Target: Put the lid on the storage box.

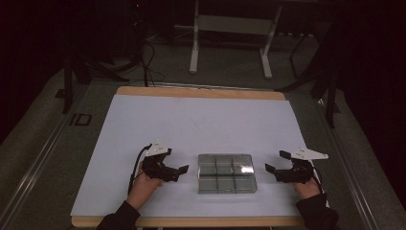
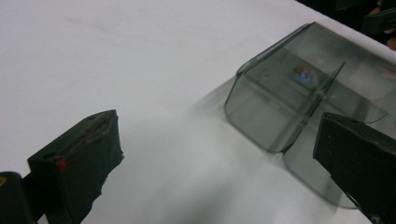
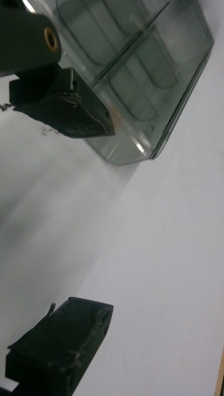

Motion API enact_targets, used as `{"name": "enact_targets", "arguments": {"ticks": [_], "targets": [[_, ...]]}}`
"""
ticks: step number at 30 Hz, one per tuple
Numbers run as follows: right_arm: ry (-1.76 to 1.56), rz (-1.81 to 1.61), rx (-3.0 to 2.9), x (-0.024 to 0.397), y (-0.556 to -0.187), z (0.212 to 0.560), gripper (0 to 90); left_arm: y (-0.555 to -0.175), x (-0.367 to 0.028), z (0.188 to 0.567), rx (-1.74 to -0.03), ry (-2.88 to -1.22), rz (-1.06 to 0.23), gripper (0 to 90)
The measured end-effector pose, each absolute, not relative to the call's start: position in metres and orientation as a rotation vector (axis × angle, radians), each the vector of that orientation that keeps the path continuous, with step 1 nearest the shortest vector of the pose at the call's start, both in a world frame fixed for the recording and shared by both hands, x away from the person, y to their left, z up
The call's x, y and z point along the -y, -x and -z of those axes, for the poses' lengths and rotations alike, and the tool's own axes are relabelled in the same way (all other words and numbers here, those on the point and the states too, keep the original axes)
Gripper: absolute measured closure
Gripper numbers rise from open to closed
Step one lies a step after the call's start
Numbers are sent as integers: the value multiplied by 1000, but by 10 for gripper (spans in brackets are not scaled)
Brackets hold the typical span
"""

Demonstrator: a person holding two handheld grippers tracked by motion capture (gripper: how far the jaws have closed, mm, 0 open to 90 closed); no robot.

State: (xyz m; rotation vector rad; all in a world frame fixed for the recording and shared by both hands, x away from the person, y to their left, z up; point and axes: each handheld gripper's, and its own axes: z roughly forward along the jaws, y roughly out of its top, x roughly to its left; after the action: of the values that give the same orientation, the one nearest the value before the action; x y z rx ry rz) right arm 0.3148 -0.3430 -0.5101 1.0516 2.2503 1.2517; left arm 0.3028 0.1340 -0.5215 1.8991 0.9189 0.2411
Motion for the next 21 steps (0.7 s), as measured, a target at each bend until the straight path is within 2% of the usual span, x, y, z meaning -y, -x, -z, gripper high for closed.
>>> {"name": "enact_targets", "arguments": {"ticks": [21], "targets": [[-1104,-1213,-2195,365,-301,525,124,-292,-161,537,-1010,-1893,-302,14]]}}
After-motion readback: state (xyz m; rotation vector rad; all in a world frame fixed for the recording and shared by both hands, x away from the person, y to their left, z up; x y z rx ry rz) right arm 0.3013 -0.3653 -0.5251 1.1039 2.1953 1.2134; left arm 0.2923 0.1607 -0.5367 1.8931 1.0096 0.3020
